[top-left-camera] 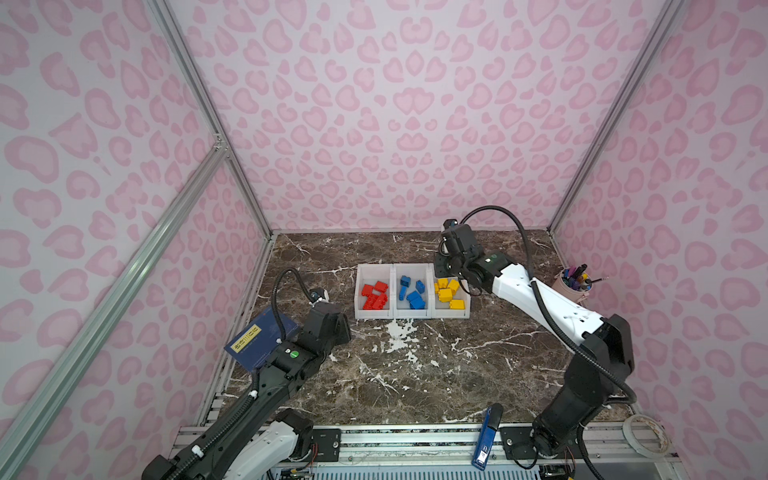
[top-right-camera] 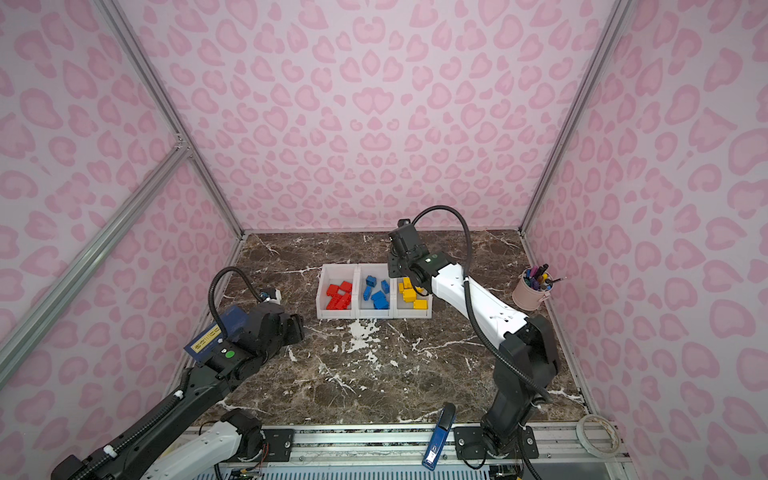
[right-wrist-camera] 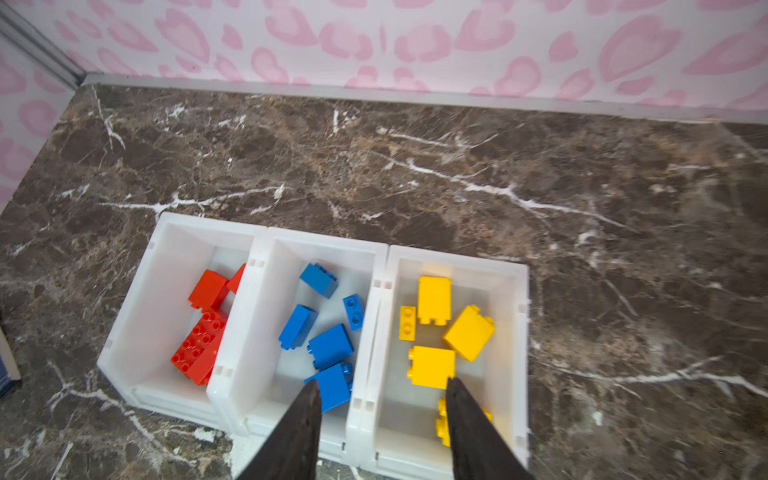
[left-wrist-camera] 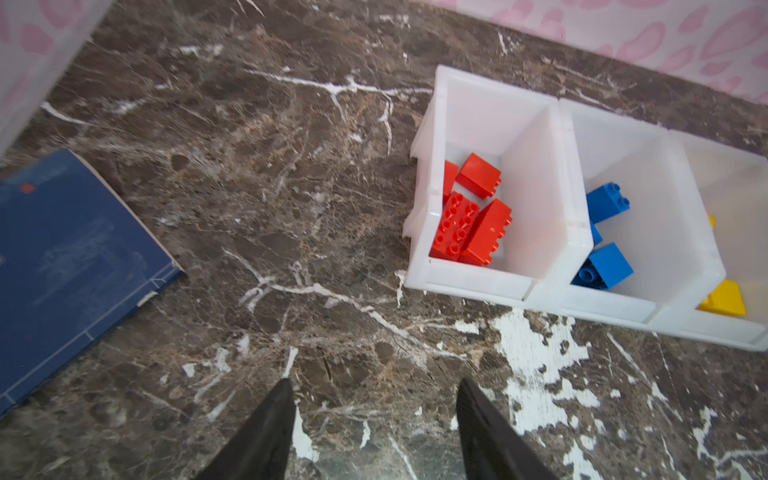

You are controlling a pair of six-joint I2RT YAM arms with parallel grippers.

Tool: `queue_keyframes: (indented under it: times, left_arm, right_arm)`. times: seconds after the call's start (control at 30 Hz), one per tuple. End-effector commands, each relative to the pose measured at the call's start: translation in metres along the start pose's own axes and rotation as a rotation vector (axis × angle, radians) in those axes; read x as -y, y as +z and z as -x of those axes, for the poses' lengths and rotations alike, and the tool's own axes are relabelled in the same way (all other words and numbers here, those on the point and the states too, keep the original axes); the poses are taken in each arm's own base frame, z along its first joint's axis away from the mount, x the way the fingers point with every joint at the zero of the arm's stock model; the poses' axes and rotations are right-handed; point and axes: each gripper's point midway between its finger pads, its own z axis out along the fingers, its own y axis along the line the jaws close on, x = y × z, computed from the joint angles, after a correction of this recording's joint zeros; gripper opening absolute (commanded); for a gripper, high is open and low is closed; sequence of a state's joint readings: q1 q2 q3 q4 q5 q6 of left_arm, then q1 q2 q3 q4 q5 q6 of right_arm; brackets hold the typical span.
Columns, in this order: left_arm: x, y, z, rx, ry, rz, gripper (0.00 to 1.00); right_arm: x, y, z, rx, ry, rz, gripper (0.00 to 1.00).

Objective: Sort the legos into containers by color

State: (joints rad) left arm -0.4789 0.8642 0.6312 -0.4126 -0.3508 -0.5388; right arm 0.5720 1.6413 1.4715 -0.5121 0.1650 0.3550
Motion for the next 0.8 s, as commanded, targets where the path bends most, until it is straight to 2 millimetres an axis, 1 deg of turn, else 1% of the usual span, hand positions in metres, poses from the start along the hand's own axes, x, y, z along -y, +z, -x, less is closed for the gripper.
queue_keyframes:
  times: [0.0, 0.1, 0.2, 0.23, 0.27, 0.33, 0.37, 0.4, 0.53, 0.57, 0.6, 0.63, 0.7, 0.73, 0.77]
  left_arm:
    - [-0.018, -0.01, 0.034, 0.177, -0.006, 0.101, 0.68]
    - [-0.03, -0.02, 0.056, 0.304, -0.048, 0.15, 0.74]
    - [-0.045, -0.029, 0.071, 0.41, -0.098, 0.215, 0.8]
    - [-0.053, -0.031, 0.072, 0.431, -0.108, 0.259, 0.81]
    - [-0.066, -0.034, 0.072, 0.456, -0.122, 0.329, 0.83]
    - [-0.091, -0.04, 0.067, 0.508, -0.136, 0.463, 0.86]
    - [-0.1, -0.041, 0.063, 0.529, -0.132, 0.509, 0.87]
    - [-0.106, -0.038, 0.058, 0.534, -0.118, 0.529, 0.87]
    - [-0.114, -0.024, 0.047, 0.535, -0.102, 0.512, 0.87]
    - [-0.117, -0.02, 0.046, 0.54, -0.112, 0.503, 0.88]
    - [-0.121, -0.014, 0.042, 0.528, -0.112, 0.505, 0.88]
    - [-0.123, -0.009, 0.043, 0.537, -0.126, 0.489, 0.89]
    - [-0.13, 0.006, 0.038, 0.507, -0.109, 0.477, 0.9]
    - [-0.134, 0.014, 0.034, 0.486, -0.103, 0.481, 0.91]
    - [-0.14, 0.022, 0.031, 0.464, -0.116, 0.488, 0.91]
  right_arm:
    - [0.038, -0.016, 0.008, 0.087, -0.003, -0.092, 0.49]
    - [0.075, -0.035, 0.004, 0.153, 0.049, -0.128, 0.49]
    - [0.109, -0.051, -0.005, 0.237, 0.111, -0.162, 0.49]
    - [0.119, -0.056, -0.008, 0.265, 0.125, -0.175, 0.49]
    - [0.129, -0.062, -0.012, 0.294, 0.136, -0.19, 0.5]
    - [0.145, -0.071, -0.022, 0.33, 0.147, -0.221, 0.5]
    - [0.152, -0.075, -0.027, 0.346, 0.145, -0.238, 0.5]
    - [0.158, -0.078, -0.032, 0.363, 0.141, -0.25, 0.51]
    - [0.177, -0.079, -0.051, 0.384, 0.127, -0.289, 0.53]
    - [0.183, -0.078, -0.057, 0.385, 0.129, -0.306, 0.56]
    - [0.19, -0.076, -0.063, 0.389, 0.133, -0.322, 0.6]
    - [0.196, -0.073, -0.067, 0.395, 0.137, -0.336, 0.65]
    - [0.211, -0.068, -0.08, 0.411, 0.157, -0.379, 0.79]
    - [0.217, -0.066, -0.086, 0.42, 0.164, -0.399, 0.91]
    - [0.223, -0.062, -0.094, 0.425, 0.156, -0.418, 0.99]
